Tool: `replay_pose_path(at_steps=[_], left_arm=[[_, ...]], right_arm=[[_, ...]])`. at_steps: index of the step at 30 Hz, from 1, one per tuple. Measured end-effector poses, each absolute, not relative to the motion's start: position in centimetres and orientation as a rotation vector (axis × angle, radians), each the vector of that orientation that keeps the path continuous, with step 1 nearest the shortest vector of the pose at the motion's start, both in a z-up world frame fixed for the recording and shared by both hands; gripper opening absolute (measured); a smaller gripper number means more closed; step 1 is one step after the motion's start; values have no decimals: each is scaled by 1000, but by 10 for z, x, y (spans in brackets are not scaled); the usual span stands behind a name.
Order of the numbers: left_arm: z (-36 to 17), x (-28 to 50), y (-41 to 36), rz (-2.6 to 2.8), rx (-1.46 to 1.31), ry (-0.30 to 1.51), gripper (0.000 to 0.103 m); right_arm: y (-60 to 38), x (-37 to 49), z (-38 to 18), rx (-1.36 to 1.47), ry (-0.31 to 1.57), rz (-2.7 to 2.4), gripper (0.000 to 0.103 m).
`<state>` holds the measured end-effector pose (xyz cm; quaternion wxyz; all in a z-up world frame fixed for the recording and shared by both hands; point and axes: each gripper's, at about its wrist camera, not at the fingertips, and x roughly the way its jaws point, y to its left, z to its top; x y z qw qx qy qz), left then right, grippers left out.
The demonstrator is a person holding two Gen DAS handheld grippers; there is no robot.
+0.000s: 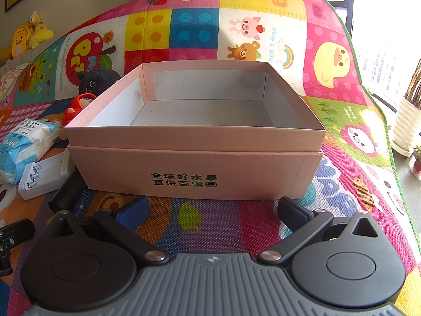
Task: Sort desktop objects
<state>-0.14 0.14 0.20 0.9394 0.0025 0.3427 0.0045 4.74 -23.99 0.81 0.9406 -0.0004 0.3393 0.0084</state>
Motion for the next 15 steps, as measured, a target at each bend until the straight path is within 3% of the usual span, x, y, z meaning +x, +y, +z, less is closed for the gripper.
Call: replay_pose_path(at_steps=[15], left_arm=[[0, -1, 1, 4, 7, 705, 103]], right_arm=[[-240, 47, 8, -1, 692, 17, 103]])
